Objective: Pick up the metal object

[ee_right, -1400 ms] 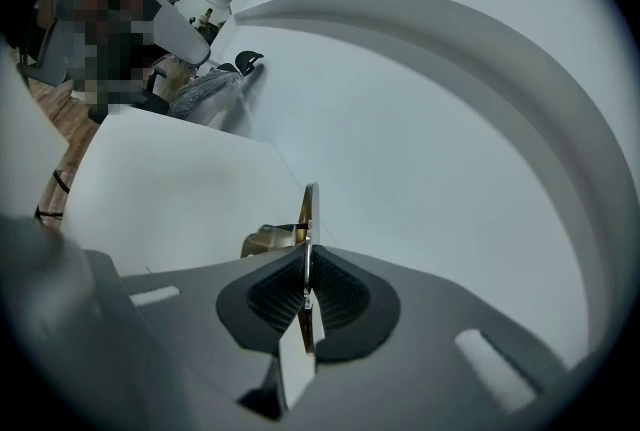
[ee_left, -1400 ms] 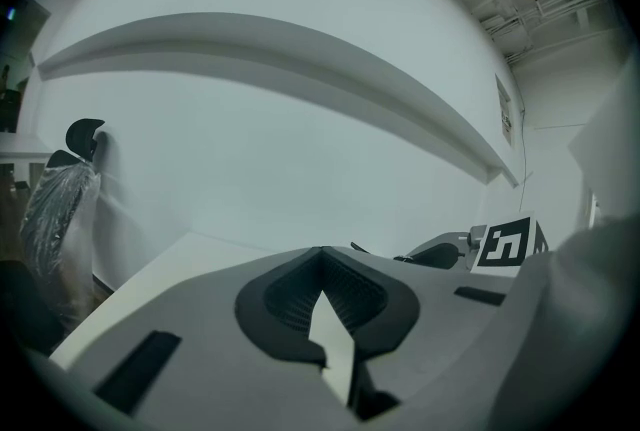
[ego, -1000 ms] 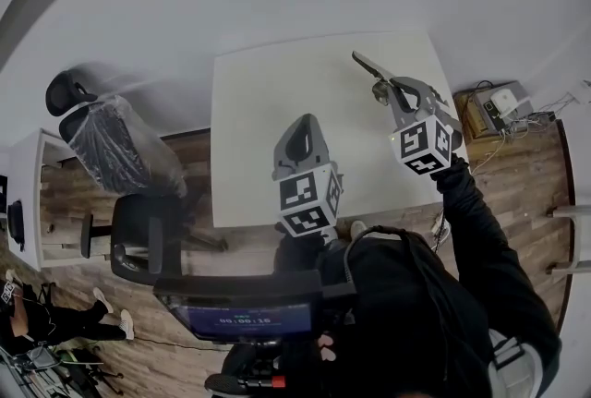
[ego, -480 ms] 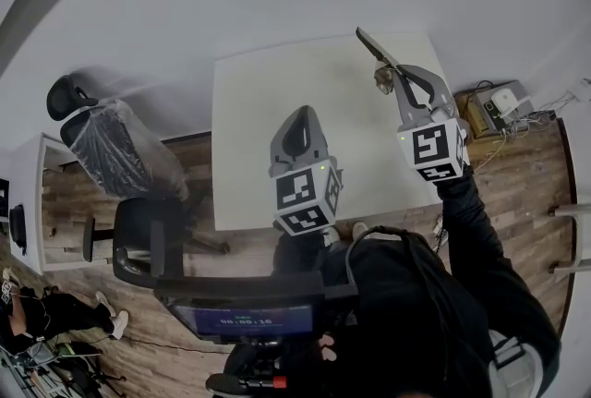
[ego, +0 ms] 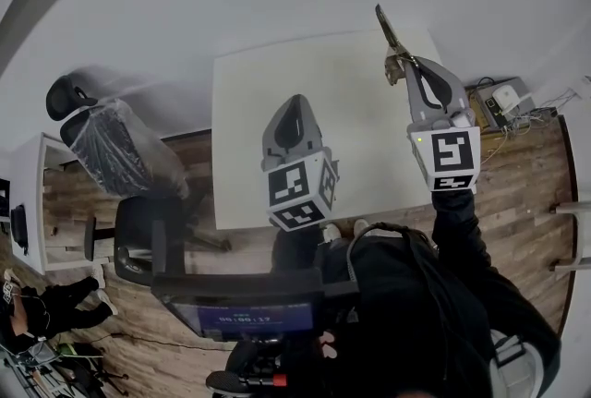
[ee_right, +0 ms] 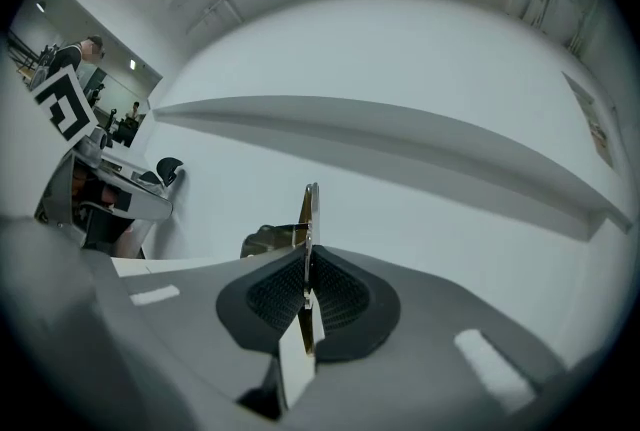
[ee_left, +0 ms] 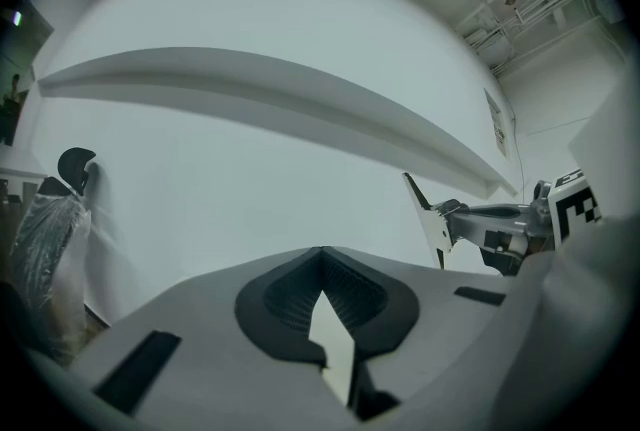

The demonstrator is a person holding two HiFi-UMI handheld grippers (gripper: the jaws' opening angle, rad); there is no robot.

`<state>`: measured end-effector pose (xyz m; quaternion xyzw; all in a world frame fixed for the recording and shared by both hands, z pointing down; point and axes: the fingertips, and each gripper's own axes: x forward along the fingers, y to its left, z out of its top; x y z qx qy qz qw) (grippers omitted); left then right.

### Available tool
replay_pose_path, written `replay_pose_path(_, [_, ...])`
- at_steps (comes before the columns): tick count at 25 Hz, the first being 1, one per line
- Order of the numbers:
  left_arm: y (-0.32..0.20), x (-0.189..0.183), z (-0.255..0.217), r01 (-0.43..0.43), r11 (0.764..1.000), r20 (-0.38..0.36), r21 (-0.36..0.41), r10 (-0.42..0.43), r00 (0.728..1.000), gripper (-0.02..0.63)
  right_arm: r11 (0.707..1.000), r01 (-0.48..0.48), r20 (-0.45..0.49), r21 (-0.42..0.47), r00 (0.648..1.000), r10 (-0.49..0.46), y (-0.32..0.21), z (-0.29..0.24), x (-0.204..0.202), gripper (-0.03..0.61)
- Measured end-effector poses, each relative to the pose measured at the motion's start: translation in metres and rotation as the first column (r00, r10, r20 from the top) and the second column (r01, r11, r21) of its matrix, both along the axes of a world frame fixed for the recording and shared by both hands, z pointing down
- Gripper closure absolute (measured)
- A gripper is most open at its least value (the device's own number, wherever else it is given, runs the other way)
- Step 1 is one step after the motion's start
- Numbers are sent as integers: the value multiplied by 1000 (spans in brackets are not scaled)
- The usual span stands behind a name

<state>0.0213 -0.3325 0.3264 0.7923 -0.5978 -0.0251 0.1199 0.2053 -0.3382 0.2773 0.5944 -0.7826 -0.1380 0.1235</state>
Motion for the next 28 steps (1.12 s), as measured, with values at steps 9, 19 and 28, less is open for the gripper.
replay_pose_path(9, [-4,-4,-20,-1,999,42,49,-2,999,614,999,42,244,-16,969,-37,10,-2,2,575])
replay_pose_path(19, [3,6,-32,-10,998,22,67,9,1000,614,998,63,339,29,938,-69,21,-19,16,575])
replay_pose_path(28, [5,13,-33,-29,997,23,73,28,999,614,995,72,364,66,927,-91,28,-31,17,575])
